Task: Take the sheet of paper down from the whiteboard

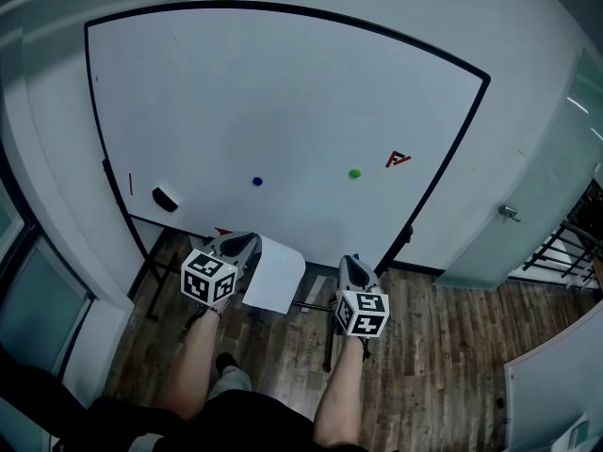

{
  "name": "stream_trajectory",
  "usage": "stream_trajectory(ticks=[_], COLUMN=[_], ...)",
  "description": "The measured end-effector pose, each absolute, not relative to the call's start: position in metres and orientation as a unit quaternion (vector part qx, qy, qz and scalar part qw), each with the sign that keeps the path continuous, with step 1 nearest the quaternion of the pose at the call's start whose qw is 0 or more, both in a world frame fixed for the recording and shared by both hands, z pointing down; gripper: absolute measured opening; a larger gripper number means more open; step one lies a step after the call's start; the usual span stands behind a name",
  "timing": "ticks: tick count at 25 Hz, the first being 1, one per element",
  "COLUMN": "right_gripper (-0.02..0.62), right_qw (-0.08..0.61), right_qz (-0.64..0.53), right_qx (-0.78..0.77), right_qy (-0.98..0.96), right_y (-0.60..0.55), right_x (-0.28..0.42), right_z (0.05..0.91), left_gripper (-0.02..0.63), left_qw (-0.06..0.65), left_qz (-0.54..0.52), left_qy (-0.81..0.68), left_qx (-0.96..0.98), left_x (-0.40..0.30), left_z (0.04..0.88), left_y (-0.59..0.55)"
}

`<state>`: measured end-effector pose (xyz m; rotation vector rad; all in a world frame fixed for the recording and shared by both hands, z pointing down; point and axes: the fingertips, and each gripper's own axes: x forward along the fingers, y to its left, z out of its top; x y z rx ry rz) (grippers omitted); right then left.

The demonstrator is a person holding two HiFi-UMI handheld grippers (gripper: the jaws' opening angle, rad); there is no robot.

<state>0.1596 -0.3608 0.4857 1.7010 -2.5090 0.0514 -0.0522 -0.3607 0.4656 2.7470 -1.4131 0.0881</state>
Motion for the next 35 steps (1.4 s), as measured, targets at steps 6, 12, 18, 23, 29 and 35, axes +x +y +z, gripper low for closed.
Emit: stream_trajectory(ticks=[6, 12, 18, 23, 29, 35], right_gripper=[0.025, 0.025, 0.025, 0.025, 0.025, 0.025], right_qw=[0.054, 0.057, 0.063, 0.065, 0.067, 0.069], right_qz=[0.008, 0.002, -0.003, 0.007, 0.014, 0.015], right_qx=[0.564, 0.568, 0.57, 0.571, 0.572, 0.576], right_qy=[-0.824, -0.821, -0.819, -0.818, -0.817, -0.815], right_y=[-0.357, -0.354, -0.357, -0.358, -0.361, -0.366], right_x=[0.168, 0.174, 0.179, 0.18, 0.186, 0.188], right_z=[0.479, 0.475, 0.479, 0.487, 0.488, 0.493], left_gripper=[0.021, 0.021, 0.021, 0.021, 0.021, 0.021], left_qw=[0.022, 0.019, 0.015, 0.014, 0.022, 0.023], left_qz=[0.023, 0.018, 0.017, 0.026, 0.031, 0.033], left_qy=[-0.46, -0.45, -0.445, -0.449, -0.448, -0.443], left_qx=[0.888, 0.893, 0.895, 0.893, 0.893, 0.895], left_x=[-0.05, -0.037, -0.029, -0.031, -0.027, -0.022], left_z=[0.458, 0.451, 0.45, 0.456, 0.462, 0.465], left_y=[-0.363, -0.365, -0.37, -0.373, -0.381, -0.385])
